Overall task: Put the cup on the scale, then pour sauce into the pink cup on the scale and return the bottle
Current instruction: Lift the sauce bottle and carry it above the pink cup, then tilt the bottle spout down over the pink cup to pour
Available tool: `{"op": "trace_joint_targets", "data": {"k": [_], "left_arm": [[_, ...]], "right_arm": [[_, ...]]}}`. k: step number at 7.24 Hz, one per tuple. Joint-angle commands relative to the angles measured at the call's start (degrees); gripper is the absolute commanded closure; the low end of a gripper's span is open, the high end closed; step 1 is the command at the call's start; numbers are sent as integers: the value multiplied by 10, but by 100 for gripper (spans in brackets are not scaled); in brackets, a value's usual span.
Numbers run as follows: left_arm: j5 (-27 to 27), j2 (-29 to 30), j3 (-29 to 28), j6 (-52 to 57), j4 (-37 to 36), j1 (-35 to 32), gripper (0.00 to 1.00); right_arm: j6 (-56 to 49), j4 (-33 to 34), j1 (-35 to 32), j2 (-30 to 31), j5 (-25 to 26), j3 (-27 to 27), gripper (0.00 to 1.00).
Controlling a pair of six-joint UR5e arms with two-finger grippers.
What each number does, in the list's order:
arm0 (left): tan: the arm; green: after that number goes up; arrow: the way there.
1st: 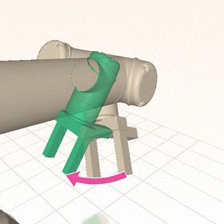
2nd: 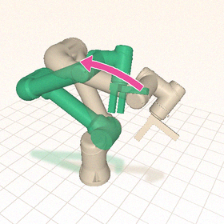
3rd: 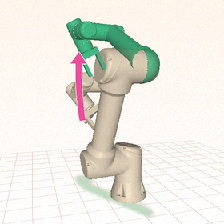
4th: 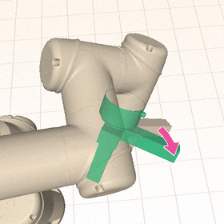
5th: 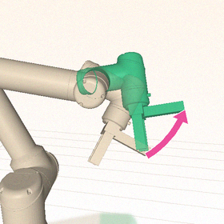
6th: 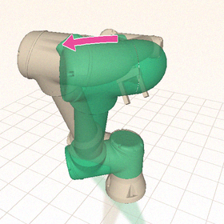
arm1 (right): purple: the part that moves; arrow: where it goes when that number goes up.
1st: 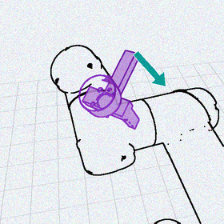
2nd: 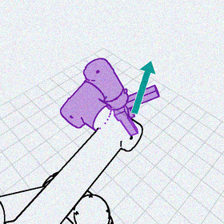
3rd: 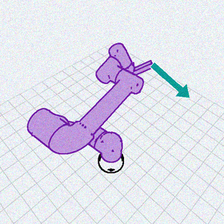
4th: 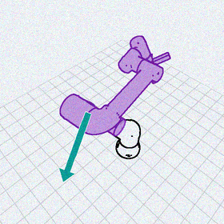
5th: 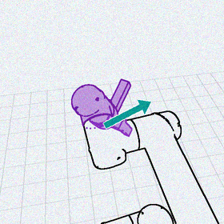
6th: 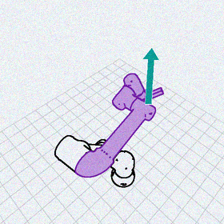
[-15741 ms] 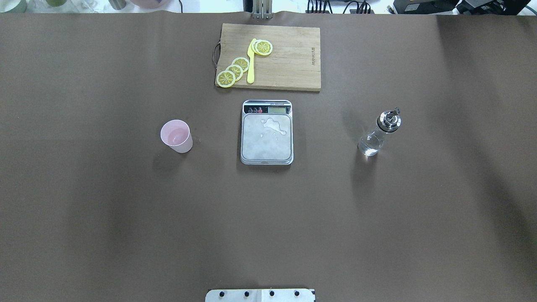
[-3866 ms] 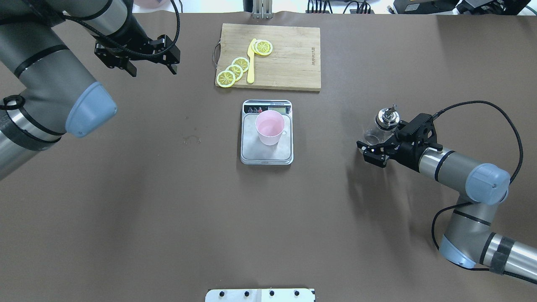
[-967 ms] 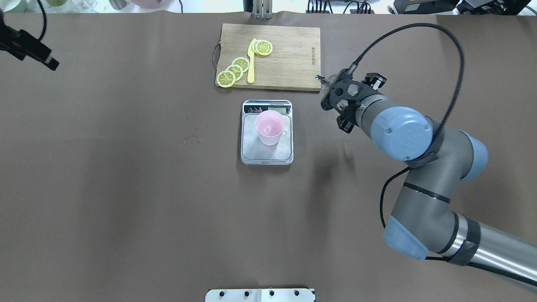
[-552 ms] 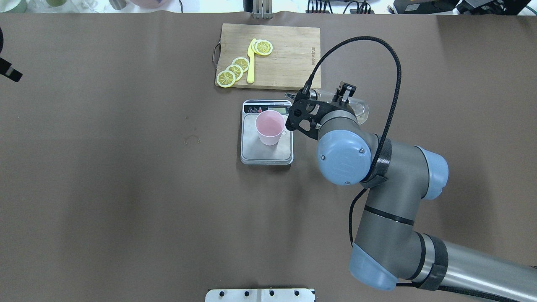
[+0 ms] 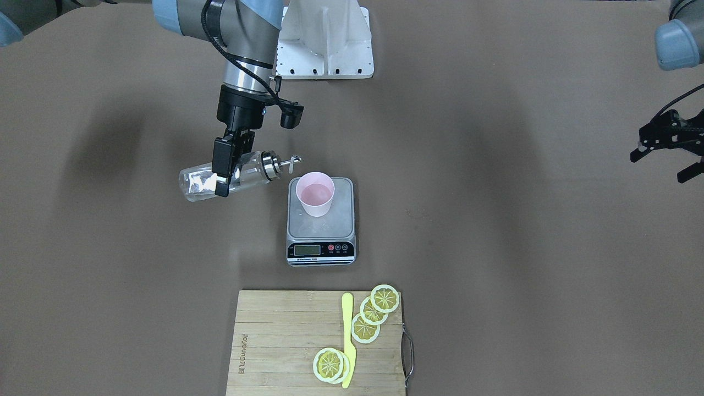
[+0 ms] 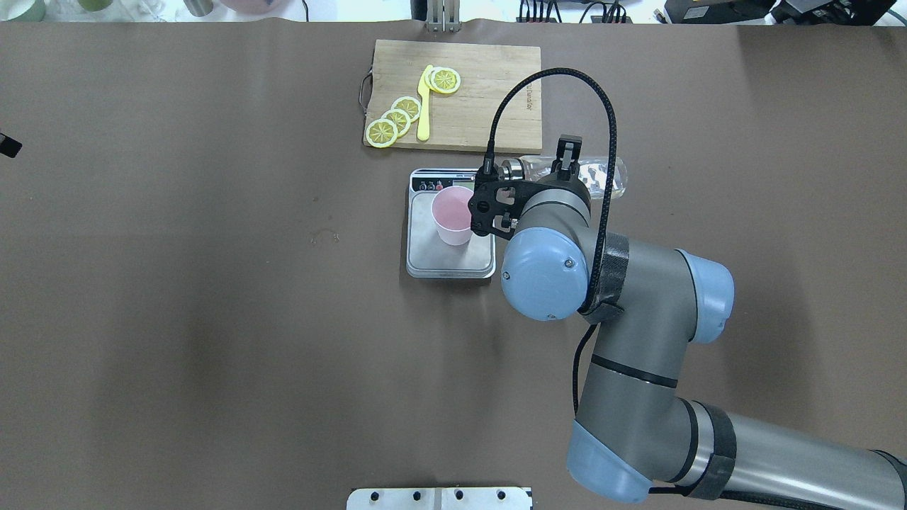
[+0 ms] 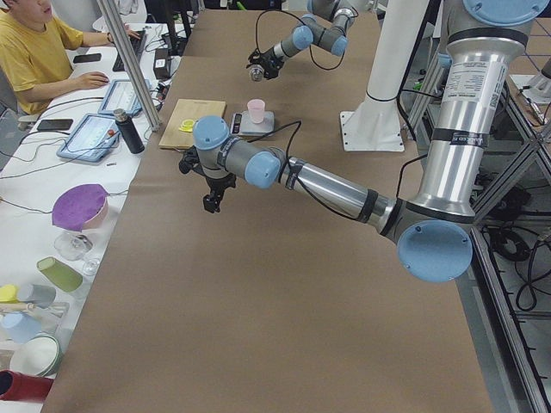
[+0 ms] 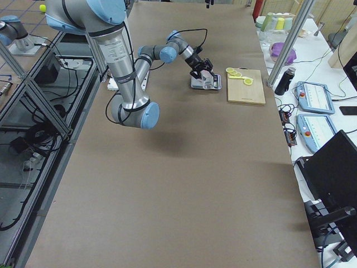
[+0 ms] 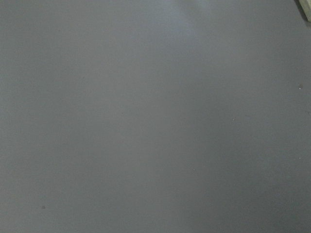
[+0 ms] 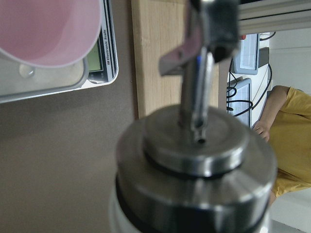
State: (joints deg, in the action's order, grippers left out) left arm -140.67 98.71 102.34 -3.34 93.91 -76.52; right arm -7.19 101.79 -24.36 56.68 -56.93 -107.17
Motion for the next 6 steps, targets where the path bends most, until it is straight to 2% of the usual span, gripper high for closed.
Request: {"op": "trace_joint_targets", "data": {"k": [1, 6], "left_arm": [[0, -2, 0, 0, 1, 0, 3], [0, -3, -1, 0, 1, 0, 3]], "right_arm": [[-20, 3, 0, -1, 11, 13, 80], [-42, 3, -5, -25, 34, 52, 81]]}}
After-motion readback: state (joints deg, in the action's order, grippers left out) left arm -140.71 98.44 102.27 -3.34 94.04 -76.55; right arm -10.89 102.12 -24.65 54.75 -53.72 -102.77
